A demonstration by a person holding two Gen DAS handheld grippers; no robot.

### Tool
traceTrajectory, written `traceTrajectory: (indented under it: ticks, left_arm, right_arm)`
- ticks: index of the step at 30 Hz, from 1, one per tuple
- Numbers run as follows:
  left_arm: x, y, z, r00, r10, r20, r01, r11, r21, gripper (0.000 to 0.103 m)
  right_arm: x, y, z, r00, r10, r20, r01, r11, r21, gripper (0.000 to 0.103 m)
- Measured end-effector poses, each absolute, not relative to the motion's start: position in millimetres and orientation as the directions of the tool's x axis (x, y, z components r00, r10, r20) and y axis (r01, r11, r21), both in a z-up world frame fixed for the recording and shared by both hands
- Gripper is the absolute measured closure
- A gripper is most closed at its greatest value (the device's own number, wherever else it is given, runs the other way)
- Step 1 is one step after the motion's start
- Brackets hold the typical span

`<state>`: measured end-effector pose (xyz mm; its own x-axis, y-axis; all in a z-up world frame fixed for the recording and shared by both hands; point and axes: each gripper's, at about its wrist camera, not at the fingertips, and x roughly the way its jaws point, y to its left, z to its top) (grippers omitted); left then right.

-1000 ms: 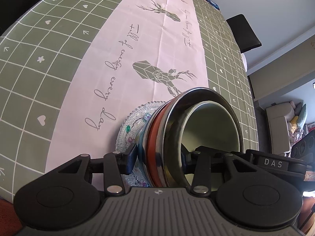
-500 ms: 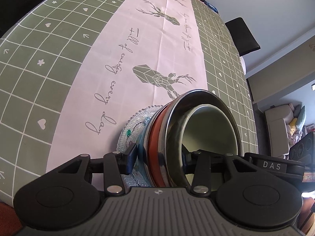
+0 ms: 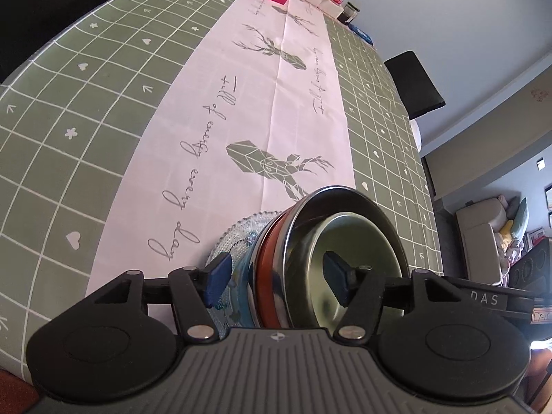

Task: Organize plates and bowls
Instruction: 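Open the left gripper and lift it away from the stack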

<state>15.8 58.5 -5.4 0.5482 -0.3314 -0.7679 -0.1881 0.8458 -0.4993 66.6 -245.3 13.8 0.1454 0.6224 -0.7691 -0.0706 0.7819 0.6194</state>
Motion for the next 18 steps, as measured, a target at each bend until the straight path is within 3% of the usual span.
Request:
traceTrajectory:
  ticks: [7,12,15,18]
  left_arm:
    - [5.9,62.1,9.9,0.648,-0.278,-0.709,-0.152,0.865,-0.478,0.025]
    - [-15.5,50.9,40.6,0.779,-0.172,-0.603,-0.074,0.930,-0.361,0.024]
    - [-28.6,38.9,58.0,0.833,-0.133,-0.537,-0.028,0.959,-0.281,0.021]
    - [-45.0,25.2,72.2,0.869,-0.112,-0.482,0.017,0.980,-0.197,0.021]
  right_arm:
    - [63.5,-249.0,30.4,0.212,0.617,-0.758,-0.129,0.786,0.604,0.033]
    - [52.8,-254.7,59.5,0.320,0.592,-0.740,-0.215,0.806,0.552,0.032]
    - [40.0,-258.8,79.5,0.406,0.562,-0.721,-0.276,0.827,0.490,0.024]
    - [19.8,-262.1,100.2,0.499,0.521,-0.692,-0.350,0.852,0.389,0.023]
